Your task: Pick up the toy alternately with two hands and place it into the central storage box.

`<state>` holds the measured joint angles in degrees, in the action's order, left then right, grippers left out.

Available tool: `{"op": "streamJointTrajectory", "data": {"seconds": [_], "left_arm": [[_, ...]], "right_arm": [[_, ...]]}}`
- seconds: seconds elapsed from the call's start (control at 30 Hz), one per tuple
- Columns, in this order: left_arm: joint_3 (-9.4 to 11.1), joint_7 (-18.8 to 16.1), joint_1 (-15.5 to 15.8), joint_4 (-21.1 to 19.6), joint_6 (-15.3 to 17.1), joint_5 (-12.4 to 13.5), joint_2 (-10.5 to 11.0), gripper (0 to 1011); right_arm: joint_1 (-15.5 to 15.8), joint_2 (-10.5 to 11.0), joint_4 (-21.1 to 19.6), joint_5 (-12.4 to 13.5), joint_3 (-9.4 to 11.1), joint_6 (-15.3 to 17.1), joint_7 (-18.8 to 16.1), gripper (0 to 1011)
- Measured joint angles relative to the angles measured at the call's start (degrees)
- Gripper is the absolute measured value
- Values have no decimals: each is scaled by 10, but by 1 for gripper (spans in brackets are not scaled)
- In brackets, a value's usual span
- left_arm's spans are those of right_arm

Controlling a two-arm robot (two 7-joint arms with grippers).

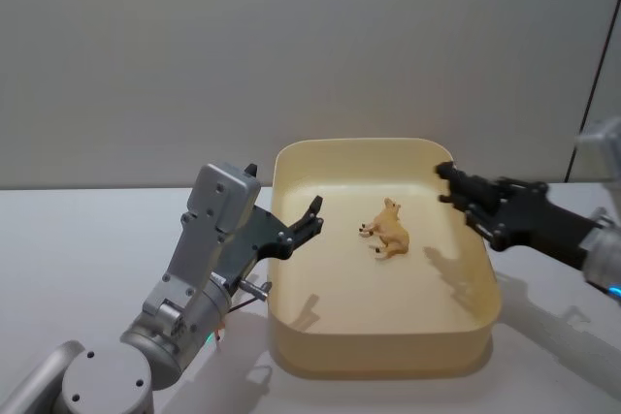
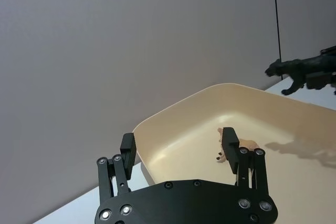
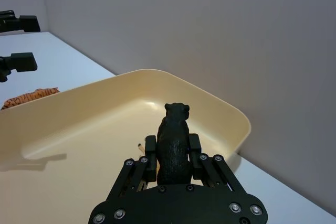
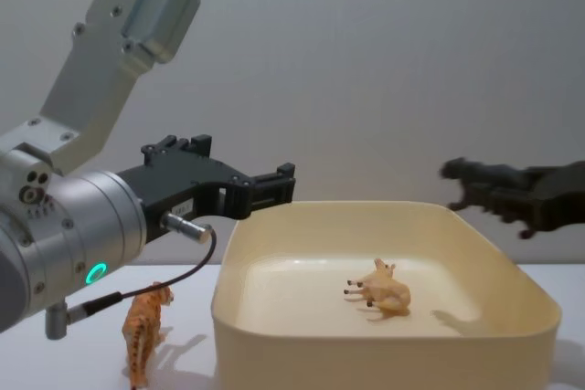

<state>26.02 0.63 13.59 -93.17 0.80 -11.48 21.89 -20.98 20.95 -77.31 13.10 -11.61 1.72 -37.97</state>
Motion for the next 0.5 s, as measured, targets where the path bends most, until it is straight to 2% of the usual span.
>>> {"op": "streamJointTrajectory", "data": {"seconds": [0.1,0.33,0.5], "left_arm": [[0,0,0,0,0,0,0,1001],[0,0,0,0,0,0,0,1001],[0,0,0,0,0,0,0,1001]], "right_arm": [[-25,-14,30,-4,-10,0,-17,343],[-71,-41,90,-13,-29,-9,-48,545],[-87,-51,111,-16,-36,-12,-59,710]]}}
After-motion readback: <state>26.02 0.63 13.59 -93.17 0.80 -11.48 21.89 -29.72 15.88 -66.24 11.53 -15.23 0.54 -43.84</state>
